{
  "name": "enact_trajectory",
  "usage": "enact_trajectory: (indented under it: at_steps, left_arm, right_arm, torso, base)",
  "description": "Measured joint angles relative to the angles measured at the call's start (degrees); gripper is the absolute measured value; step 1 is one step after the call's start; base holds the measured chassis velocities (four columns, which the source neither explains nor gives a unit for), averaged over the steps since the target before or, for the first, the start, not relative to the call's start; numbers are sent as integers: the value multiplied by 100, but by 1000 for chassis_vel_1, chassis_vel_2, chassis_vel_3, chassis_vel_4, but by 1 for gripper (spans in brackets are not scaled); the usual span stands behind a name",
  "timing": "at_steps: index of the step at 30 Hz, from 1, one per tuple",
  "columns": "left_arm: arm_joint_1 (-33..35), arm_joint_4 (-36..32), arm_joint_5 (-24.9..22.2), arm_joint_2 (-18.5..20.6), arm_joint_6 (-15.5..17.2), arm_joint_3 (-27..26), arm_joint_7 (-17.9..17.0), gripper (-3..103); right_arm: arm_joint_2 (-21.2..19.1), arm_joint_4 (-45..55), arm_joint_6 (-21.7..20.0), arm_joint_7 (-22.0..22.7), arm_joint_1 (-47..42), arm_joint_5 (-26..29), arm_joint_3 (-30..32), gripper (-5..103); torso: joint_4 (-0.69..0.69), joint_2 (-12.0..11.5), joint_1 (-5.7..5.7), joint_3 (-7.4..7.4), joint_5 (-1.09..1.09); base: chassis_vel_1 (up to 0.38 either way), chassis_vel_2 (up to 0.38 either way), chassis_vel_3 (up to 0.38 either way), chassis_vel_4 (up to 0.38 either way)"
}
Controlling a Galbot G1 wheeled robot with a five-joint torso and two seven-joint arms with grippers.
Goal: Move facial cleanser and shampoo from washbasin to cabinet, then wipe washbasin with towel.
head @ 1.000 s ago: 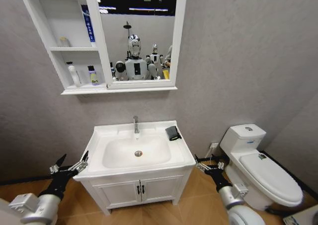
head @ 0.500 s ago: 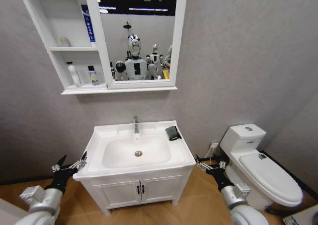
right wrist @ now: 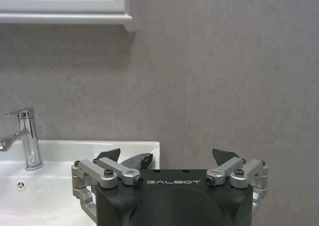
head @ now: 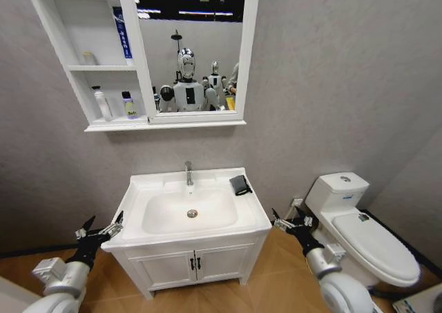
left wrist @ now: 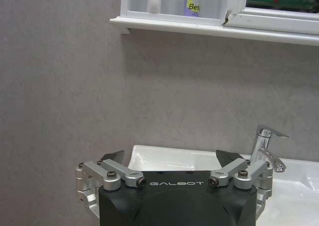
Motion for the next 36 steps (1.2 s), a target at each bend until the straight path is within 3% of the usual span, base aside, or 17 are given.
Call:
enact_trajectory:
  at_steps: [2, 5, 6, 7, 8, 10, 11, 13, 16, 20, 31, 33, 36]
  left_arm:
    - [1, -1, 2, 0, 2, 0, 2, 100]
    - [1, -2, 3, 0, 2, -2, 2, 100]
    - [2, -2, 4, 1, 2, -2, 1, 100]
    - [3, -4, 4, 1, 2, -2, 5, 100]
    - [3, -4, 4, 1, 2, -2, 5, 100]
    - [3, -4, 4, 1, 3, -2, 3, 100]
    - [3, -4, 4, 1, 3, -2, 3, 100]
    - [4, -5, 5, 1, 2, -2, 3, 100]
    - [4, -5, 4, 1, 3, -3, 3, 100]
    - [5, -7, 4, 1, 2, -4, 2, 100]
    - [5, -9, 5, 1, 1, -3, 2, 100]
    - [5, -9, 5, 1, 1, -3, 2, 100]
    - [5, -9, 5, 1, 0, -4, 2, 100]
  right_arm:
    - [-223, -363, -337, 223, 842, 244, -565, 100]
    - [-258, -506, -482, 337, 1190, 382, -778, 100]
    - [-297, -700, -711, 565, 1721, 585, -1106, 100]
    - [-352, -1155, -1303, 1200, 3003, 1178, -1996, 100]
    - [-352, -1155, -1303, 1200, 3003, 1178, -1996, 100]
    - [-307, -1566, -1709, 1687, 3941, 1703, -2714, 100]
    - [-307, -1566, -1709, 1687, 3941, 1703, -2714, 100]
    - [-199, -1978, -2062, 2114, 4907, 2191, -3379, 100]
    - [-49, -2409, -2269, 2382, 5536, 2543, -3934, 100]
    - [225, -3257, -2416, 2569, 6297, 2839, -4614, 100]
    - [998, -4701, -2602, 2634, 7435, 3323, -5431, 100]
    - [1232, -5107, -2686, 2677, 7706, 3561, -5626, 100]
    - [1274, -5338, -2784, 2764, 7857, 3894, -5808, 100]
  torso:
    - [0, 0, 0, 0, 2]
    - [0, 0, 0, 0, 3]
    - [-1, 0, 0, 0, 1]
    - [2, -1, 1, 0, 1]
    - [2, -1, 1, 0, 1]
    - [0, -1, 1, 0, 1]
    - [0, -1, 1, 0, 1]
    - [2, 0, 1, 0, -4]
    - [2, -1, 1, 0, 2]
    - [0, -1, 1, 0, 1]
    - [0, 0, 0, 0, 0]
    - [3, 0, 0, 0, 0]
    - [3, 0, 1, 0, 0]
  base:
    - [0, 0, 0, 0]
    - [0, 0, 0, 0]
    - [0, 0, 0, 0]
    - [0, 0, 0, 0]
    - [0, 0, 0, 0]
    - [0, 0, 0, 0]
    - [0, 0, 0, 0]
    - [0, 0, 0, 0]
    - [0, 0, 0, 0]
    - [0, 0, 0, 0]
    - [0, 0, 0, 0]
    - [0, 0, 0, 0]
    - [0, 0, 0, 0]
